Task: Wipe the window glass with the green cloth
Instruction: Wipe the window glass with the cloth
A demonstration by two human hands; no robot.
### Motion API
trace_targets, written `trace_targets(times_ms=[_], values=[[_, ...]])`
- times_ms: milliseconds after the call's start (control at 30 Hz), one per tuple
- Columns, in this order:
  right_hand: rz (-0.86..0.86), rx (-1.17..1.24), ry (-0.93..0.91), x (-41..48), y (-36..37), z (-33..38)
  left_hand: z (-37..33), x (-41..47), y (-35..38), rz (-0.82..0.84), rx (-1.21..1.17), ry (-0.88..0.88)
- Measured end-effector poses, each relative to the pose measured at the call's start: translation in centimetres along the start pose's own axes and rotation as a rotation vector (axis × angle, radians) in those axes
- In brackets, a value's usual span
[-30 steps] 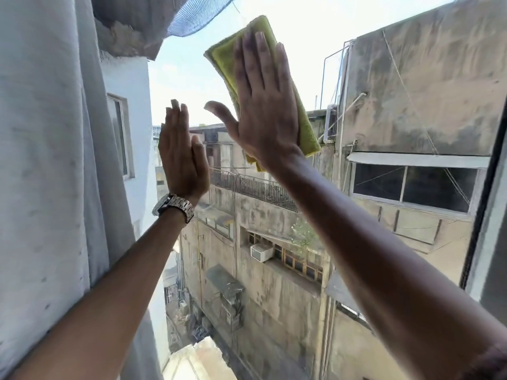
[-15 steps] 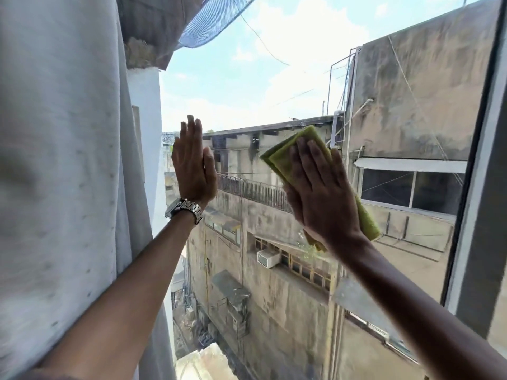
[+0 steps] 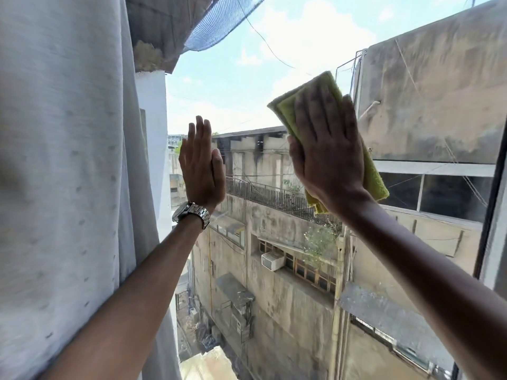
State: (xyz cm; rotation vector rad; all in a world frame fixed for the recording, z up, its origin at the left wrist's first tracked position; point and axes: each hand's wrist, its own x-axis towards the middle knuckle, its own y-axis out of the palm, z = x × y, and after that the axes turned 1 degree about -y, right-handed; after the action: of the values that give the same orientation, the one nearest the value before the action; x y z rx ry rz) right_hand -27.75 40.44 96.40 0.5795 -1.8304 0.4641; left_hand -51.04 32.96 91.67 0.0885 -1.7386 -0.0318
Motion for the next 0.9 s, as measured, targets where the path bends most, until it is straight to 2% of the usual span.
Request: trace_targets(times_ms=[233, 900], values=[[0.068, 0.092, -0.122, 0.0, 1.7, 5.4, -0.1, 0.0, 0.0, -0.009, 0.002, 0.010], [0.149, 0.145, -0.216, -3.5, 1.8, 7.4, 0.1, -0.2, -0.2, -0.021, 0.022, 0.026]])
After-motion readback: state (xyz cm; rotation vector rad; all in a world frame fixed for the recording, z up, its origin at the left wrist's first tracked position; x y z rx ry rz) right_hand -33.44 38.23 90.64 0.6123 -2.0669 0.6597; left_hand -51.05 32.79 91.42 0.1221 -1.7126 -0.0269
